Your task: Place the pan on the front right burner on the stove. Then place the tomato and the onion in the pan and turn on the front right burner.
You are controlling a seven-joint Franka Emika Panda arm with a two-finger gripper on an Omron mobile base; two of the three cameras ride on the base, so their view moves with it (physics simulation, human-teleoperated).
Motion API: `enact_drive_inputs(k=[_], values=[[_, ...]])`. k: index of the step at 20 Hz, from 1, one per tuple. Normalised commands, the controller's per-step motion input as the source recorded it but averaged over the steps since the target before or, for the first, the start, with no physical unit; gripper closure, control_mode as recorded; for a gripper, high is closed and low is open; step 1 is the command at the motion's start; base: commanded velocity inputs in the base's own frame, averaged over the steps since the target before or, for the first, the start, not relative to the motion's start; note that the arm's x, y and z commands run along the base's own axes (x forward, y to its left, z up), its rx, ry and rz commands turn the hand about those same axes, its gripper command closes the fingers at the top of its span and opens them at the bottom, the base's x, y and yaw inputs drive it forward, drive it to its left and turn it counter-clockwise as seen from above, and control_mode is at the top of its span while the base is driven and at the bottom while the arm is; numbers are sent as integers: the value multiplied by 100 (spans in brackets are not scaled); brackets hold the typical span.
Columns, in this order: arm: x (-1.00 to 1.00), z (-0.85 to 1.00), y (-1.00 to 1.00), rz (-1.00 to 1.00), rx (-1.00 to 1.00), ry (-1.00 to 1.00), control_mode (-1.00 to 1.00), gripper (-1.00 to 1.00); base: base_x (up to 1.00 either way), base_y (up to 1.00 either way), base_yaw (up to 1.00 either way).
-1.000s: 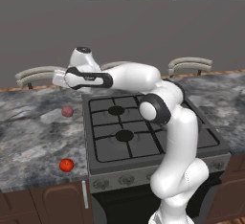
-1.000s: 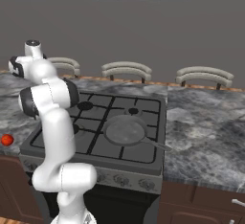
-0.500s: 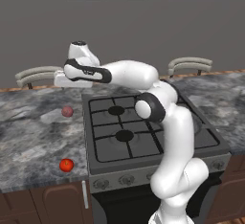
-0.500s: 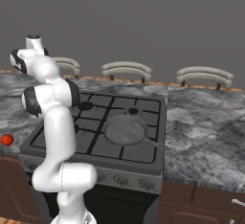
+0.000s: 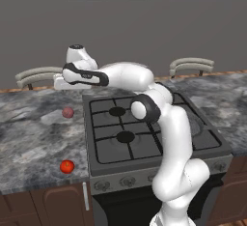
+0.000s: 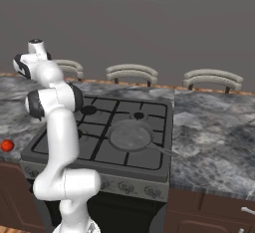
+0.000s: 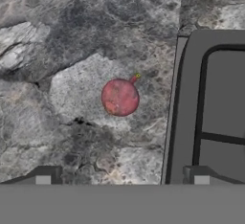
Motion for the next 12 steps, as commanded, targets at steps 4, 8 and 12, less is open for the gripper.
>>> enact_drive_inputs(k=[4,8,12], values=[[42,-20,4,0,0,0,-100,-100,0,0,0],[50,-24,16,0,0,0,-100,-100,0,0,0],[36,-17,14,0,0,0,-100,-100,0,0,0]])
